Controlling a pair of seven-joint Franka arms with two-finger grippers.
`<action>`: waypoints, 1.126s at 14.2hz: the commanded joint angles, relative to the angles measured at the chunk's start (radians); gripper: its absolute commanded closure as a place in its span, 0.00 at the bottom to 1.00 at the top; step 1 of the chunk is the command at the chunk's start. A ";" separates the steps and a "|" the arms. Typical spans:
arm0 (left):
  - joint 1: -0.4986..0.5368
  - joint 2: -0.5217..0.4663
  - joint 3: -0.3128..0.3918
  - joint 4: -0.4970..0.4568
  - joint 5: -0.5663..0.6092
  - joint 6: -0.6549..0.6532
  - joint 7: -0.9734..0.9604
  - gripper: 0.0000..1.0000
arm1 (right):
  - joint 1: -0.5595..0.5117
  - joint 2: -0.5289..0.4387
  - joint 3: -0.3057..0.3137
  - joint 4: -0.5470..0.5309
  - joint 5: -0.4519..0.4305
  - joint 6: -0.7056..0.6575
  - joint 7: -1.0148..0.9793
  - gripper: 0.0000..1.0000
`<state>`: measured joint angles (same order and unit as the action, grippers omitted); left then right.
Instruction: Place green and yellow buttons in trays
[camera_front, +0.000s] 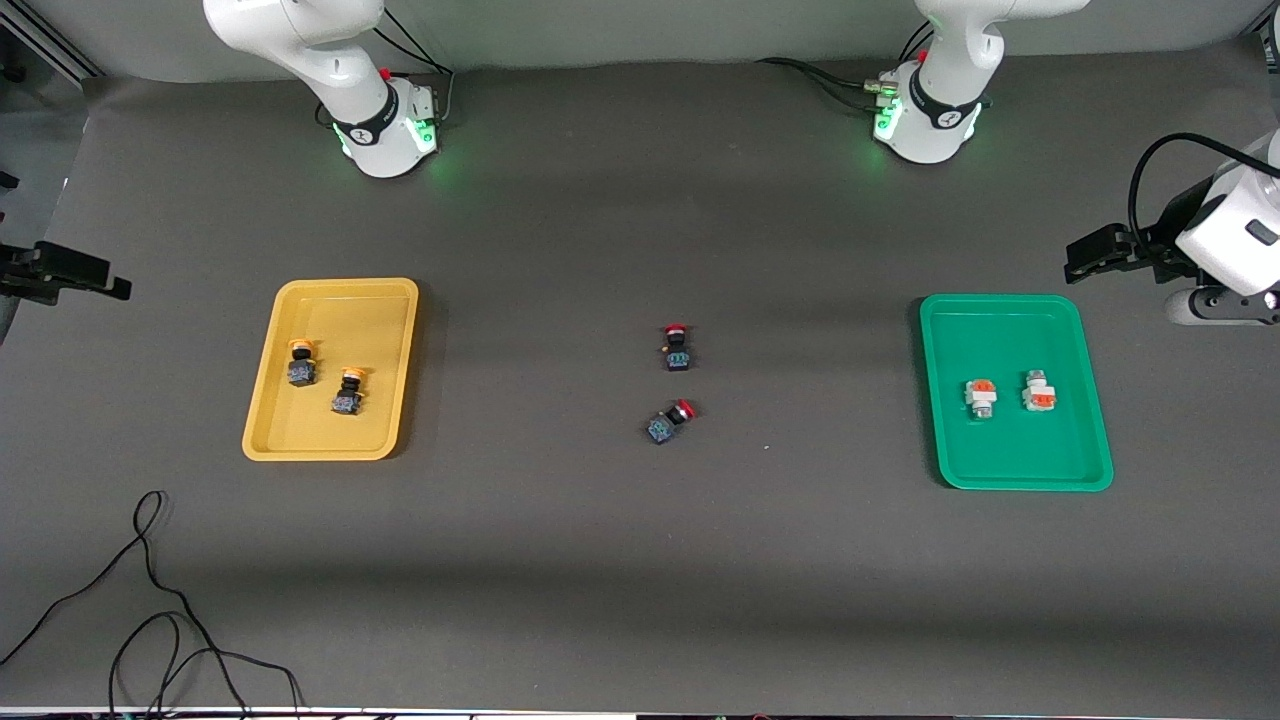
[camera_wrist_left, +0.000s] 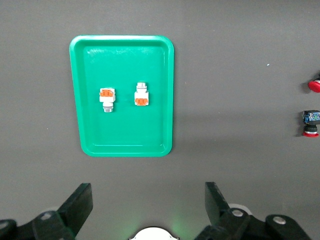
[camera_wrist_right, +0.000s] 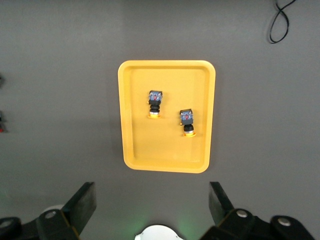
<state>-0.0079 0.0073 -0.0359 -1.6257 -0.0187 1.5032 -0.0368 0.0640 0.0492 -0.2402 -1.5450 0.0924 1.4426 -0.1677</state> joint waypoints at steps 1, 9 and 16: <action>-0.014 -0.017 0.011 0.003 -0.009 -0.017 -0.002 0.00 | -0.082 -0.089 0.145 -0.096 -0.034 0.038 0.068 0.00; -0.014 -0.003 0.008 0.018 0.002 -0.009 0.002 0.00 | -0.044 -0.114 0.262 -0.141 -0.095 0.071 0.209 0.00; -0.012 -0.001 0.011 0.033 0.002 -0.003 0.006 0.00 | 0.080 -0.077 0.161 -0.057 -0.068 0.050 0.197 0.00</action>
<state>-0.0118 0.0067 -0.0349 -1.6086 -0.0182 1.5054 -0.0365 0.1160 -0.0470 -0.0402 -1.6469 0.0209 1.5052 0.0207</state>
